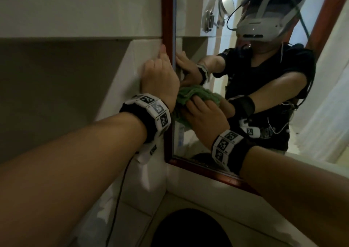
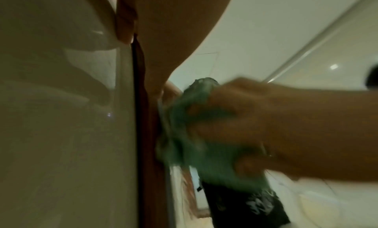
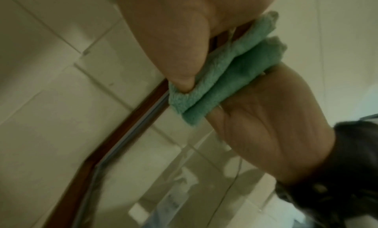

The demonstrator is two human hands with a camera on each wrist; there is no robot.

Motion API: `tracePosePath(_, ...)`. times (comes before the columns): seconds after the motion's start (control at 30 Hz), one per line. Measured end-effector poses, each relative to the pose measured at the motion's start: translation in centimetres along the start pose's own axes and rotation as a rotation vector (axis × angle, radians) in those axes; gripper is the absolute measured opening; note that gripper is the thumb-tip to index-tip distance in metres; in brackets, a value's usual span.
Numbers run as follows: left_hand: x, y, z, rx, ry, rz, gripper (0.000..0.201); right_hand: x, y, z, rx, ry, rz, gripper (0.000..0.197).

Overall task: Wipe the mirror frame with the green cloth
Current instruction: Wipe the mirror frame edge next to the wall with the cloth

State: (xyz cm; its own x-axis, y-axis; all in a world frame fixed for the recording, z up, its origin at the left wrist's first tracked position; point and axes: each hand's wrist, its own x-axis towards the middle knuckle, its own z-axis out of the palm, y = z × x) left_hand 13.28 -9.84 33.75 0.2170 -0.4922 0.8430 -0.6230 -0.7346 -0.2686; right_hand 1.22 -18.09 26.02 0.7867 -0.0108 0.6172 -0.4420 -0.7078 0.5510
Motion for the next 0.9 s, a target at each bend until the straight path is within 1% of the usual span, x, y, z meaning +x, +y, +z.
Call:
tracePosePath(0.03,-0.9,0.2,0.0,0.019,-0.069,0.037,0.056,0.2,0.8,-0.7,0.004,0.008,0.025,0.049)
tracePosePath(0.07,-1.9,0.2,0.1,0.038,-0.105,0.068,0.053,0.4,1.7,-1.4,0.004,0.013,0.046,0.051)
tracePosePath(0.17,-3.4,0.2,0.2,0.063,-0.093,0.106,0.048,1.3,4.3,-3.3,-0.039,0.062,0.091,0.057)
tracePosePath(0.23,-4.1,0.4,0.3,0.058,-0.134,0.085,0.052,2.8,5.1,-4.1,-0.084,0.097,0.143,0.059)
tracePosePath(0.33,-4.6,0.5,0.5,0.045,-0.154,0.073,0.055,5.6,5.7,-5.1,-0.121,0.156,0.178,0.05)
tracePosePath(0.4,-4.5,0.5,0.7,0.036,-0.154,0.08,0.051,6.4,5.3,-5.2,-0.104,0.137,0.174,0.047)
tracePosePath(0.5,-4.3,0.3,0.5,-0.009,-0.136,0.084,0.045,6.4,3.8,-4.2,-0.097,0.093,0.092,0.05)
tracePosePath(0.6,-4.3,0.4,0.3,-0.032,-0.181,0.068,0.047,5.2,3.0,-3.1,-0.057,0.039,-0.013,0.05)
tracePosePath(0.67,-4.3,0.4,0.1,-0.015,-0.164,0.065,0.045,3.3,2.4,-2.0,-0.03,-0.015,-0.106,0.048)
tracePosePath(0.77,-4.3,0.5,0.4,0.007,-0.133,0.056,0.046,-0.8,1.1,0.6,-0.04,-0.163,-0.258,0.048)
tracePosePath(0.83,-4.3,0.5,0.4,0.022,-0.113,0.055,0.051,-2.5,0.8,1.2,-0.038,-0.185,-0.265,0.048)
tracePosePath(0.9,-4.5,0.6,0.5,0.045,-0.116,0.054,0.053,-2.4,1.4,0.2,-0.04,-0.172,-0.216,0.051)
